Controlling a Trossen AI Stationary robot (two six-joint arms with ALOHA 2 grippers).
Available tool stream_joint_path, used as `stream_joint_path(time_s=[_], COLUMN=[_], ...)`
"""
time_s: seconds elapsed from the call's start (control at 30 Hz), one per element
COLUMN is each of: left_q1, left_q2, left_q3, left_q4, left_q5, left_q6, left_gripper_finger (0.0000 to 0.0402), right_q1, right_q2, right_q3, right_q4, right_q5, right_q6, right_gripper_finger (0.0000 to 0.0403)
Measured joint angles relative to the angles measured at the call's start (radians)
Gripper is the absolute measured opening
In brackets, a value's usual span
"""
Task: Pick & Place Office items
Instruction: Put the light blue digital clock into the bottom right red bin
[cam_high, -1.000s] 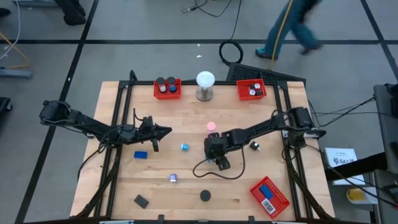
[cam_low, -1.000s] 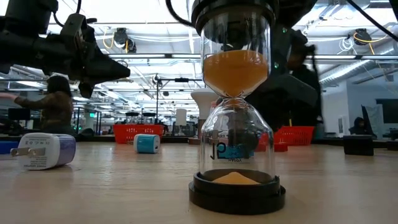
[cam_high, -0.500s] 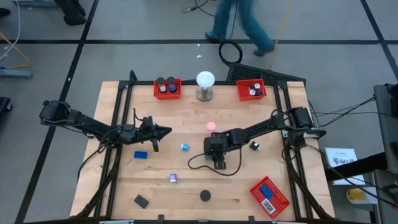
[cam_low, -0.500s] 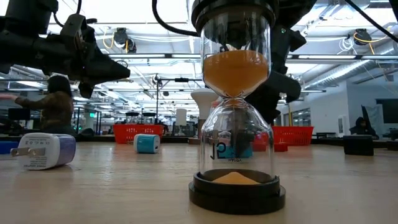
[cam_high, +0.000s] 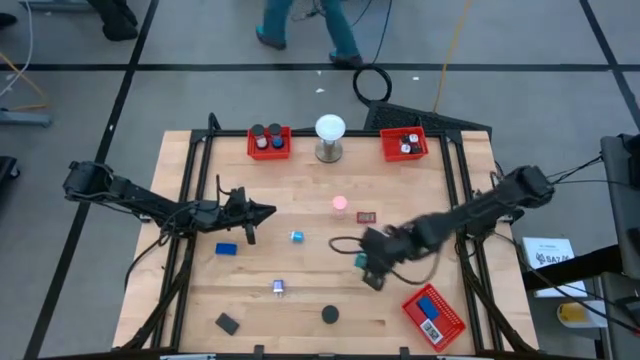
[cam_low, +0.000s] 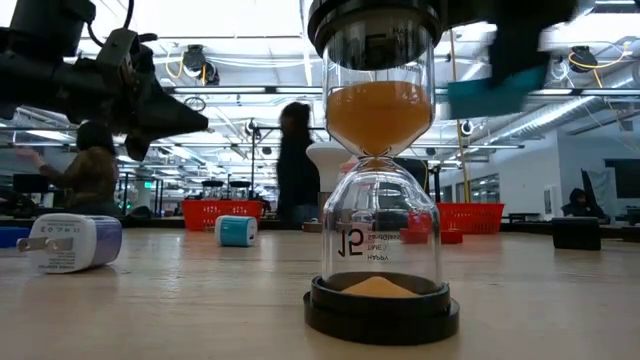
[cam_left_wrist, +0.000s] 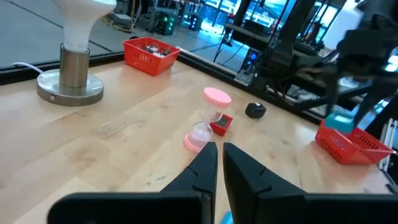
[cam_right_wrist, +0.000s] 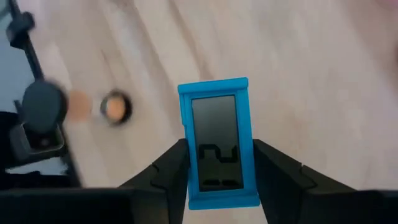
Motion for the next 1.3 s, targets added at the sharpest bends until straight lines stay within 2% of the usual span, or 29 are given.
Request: stream_joint_path(time_s=[0.13,0.33,0.43,0.6,0.87,1.3], left_q1=[0.0,0.0,0.0,0.0,0.0,0.0], left_q2=[0.0,0.0,0.0,0.0,0.0,0.0], left_q3=[0.0,0.0,0.0,0.0,0.0,0.0], left_q4=[-0.024,-0.027,-0.027,-0.027,-0.027,-0.027], left_q5=[0.0,-0.001,-0.002,-0.003,-0.02,-0.037], left_q6=[0.005,0.007,0.007,0.006,0.003,0.003], left_gripper_finger=[0.0026,0.0026,0.0026,0.0026,0.0026,0.0026], right_q1=[0.164,0.404,0.498,0.607,0.643,0.615], right_q2=[-0.043,-0.042,-0.039,-0.034,-0.035,-0.035], right_q3=[-0.001,-0.006,-0.022,-0.062,-0.163,-0.257], right_q4=[-0.124,-0.225,-0.236,-0.207,-0.035,0.076], right_q5=[0.029,-0.009,-0.055,-0.149,-0.289,-0.368], right_q6=[0.305,0.669,0.834,1.013,1.139,1.204], right_gripper_finger=[0.0141,0.0141,0.0142,0.0142,0.0147,0.0147])
